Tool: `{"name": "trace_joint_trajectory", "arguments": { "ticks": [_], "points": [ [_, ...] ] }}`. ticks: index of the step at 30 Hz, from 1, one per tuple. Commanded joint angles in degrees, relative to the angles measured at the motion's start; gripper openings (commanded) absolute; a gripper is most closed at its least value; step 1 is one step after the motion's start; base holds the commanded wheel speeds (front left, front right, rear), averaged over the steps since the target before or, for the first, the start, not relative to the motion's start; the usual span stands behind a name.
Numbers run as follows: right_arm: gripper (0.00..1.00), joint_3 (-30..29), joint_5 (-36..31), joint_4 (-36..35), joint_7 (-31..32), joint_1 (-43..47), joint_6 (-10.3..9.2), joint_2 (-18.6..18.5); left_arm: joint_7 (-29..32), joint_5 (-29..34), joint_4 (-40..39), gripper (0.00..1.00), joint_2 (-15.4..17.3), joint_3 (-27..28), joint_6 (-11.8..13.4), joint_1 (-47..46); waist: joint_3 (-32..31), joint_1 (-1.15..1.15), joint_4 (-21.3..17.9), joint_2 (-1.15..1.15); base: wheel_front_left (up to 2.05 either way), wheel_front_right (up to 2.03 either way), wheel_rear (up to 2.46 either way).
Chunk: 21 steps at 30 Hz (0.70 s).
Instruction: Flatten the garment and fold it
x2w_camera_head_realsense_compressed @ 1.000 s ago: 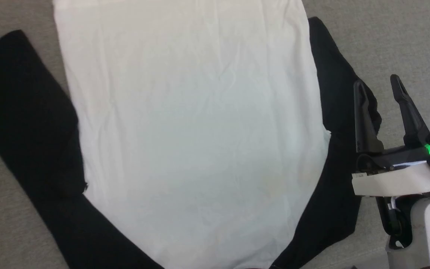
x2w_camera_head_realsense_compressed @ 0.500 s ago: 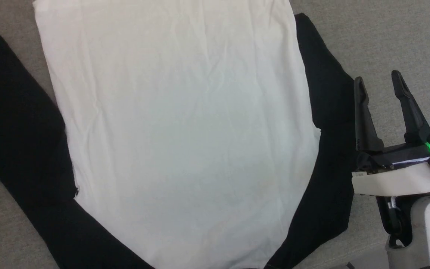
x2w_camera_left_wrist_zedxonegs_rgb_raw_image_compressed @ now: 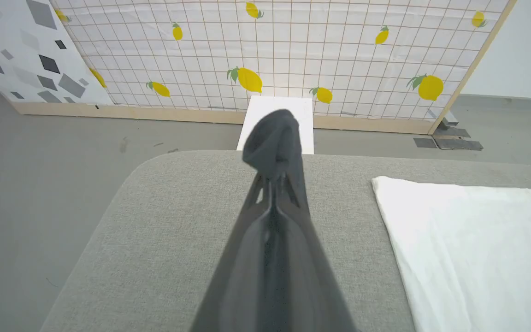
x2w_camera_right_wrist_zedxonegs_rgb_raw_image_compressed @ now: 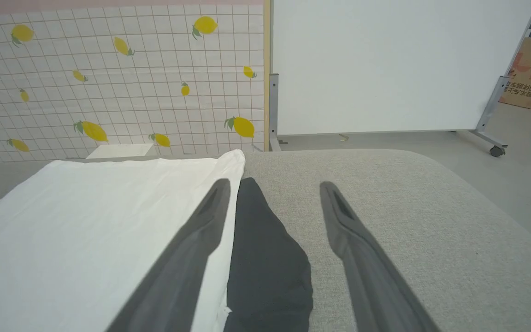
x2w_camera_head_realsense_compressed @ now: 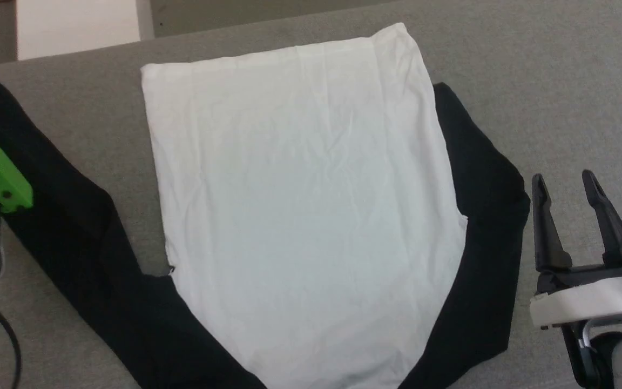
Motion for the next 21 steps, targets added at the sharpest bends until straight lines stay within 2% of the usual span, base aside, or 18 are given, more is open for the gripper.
{"name": "trace_joint_trajectory", "arguments": {
  "ticks": [1,6,10,14,16,21],
  "points": [
    [1.00,-0.3,-0.3,-0.7,0.5,1.3,-0.10,0.2,-0.8,1.5,-3.4,0.00,-0.7,-0.7,0.9,1.9,-7.4,0.00,5.3,0.00,0.00,0.00,0.00],
    [1.00,-1.0,0.1,-2.4,2.0,3.6,-0.10,0.2,-1.1,4.1,-16.0,0.00,-4.1,-6.0,2.6,4.5,-10.2,0.00,7.4,0.00,0.00,0.00,0.00],
    [1.00,-0.5,0.0,-3.4,3.1,4.1,-0.10,0.2,-1.0,5.5,-21.6,0.00,-10.1,-13.8,1.2,3.0,-11.2,0.00,8.2,0.00,0.00,0.00,0.00],
    [1.00,-0.2,0.1,-4.0,3.6,3.9,-0.10,0.2,-0.6,5.8,-19.7,0.00,-18.1,-23.3,-3.4,-1.5,-11.4,0.00,8.3,0.00,0.00,0.00,0.00],
    [1.00,0.0,0.3,-4.0,3.8,4.0,-0.10,0.2,-0.4,5.4,-15.7,0.00,-23.0,-28.6,-6.9,-4.1,-11.4,0.00,8.0,0.00,0.00,0.00,0.00],
    [1.00,0.2,1.0,-3.8,3.7,3.9,-0.10,0.2,-0.6,6.0,-3.8,0.00,-31.9,-38.8,-13.9,-8.0,-10.7,0.00,5.9,0.00,0.00,0.00,0.00]
  ]
}}
